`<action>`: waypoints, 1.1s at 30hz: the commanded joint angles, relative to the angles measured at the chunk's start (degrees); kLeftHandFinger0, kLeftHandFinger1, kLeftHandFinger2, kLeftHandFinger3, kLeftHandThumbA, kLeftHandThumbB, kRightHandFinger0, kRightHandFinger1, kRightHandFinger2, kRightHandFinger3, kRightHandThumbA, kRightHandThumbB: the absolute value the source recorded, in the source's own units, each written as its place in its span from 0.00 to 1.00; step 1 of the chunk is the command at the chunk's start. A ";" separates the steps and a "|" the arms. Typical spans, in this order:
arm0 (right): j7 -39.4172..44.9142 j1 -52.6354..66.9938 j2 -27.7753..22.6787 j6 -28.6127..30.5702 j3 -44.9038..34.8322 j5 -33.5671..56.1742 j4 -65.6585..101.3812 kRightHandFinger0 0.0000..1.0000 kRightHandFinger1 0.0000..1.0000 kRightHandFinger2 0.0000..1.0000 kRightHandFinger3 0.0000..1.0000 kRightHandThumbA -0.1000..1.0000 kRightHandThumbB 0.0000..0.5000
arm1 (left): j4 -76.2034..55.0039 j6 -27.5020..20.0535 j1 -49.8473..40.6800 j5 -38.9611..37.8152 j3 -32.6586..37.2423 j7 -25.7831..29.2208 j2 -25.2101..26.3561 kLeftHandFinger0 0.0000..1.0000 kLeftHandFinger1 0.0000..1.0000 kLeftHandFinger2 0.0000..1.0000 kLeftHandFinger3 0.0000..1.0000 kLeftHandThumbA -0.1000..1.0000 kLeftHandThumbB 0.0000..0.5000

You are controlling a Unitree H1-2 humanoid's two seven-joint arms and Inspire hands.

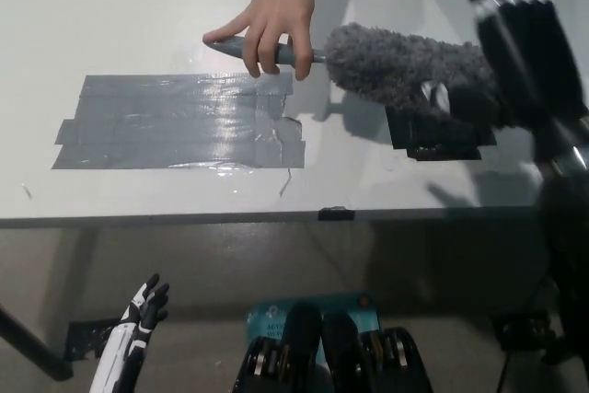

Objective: A person hands a grey duster to the robot and the robot grabs it with its right hand and places it on the black marked spot infron tof it on the desk

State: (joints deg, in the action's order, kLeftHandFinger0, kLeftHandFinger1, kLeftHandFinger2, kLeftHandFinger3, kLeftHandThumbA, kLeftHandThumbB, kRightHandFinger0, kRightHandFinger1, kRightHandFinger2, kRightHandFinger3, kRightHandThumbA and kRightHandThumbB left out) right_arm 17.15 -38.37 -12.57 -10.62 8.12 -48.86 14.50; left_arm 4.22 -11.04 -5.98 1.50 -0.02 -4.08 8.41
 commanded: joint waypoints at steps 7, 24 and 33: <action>3.30 -17.40 -1.06 -7.44 6.54 -4.74 -34.02 1.00 1.00 1.00 1.00 1.00 1.00 | -2.77 -0.55 1.18 0.67 0.36 -0.47 0.59 1.00 1.00 1.00 1.00 0.96 0.33; 9.04 -22.71 -1.36 -11.85 12.14 -0.81 -48.21 1.00 1.00 1.00 1.00 0.91 1.00 | -3.03 -0.11 2.48 -0.04 0.45 -1.23 1.01 1.00 1.00 1.00 1.00 0.96 0.34; -22.75 -20.62 0.72 -2.41 8.42 -0.03 -52.95 0.03 0.43 0.86 0.83 0.00 0.41 | -3.18 0.53 3.17 -0.20 0.47 -1.66 0.99 1.00 1.00 1.00 1.00 0.96 0.36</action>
State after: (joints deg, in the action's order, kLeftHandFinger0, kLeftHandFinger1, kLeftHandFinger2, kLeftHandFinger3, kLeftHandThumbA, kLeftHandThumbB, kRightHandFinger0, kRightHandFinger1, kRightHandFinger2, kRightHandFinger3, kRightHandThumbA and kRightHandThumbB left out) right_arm 19.51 -57.57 -12.53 -19.16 19.35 -48.28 -36.06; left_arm 3.26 -10.51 -3.80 1.49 0.00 -4.60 8.54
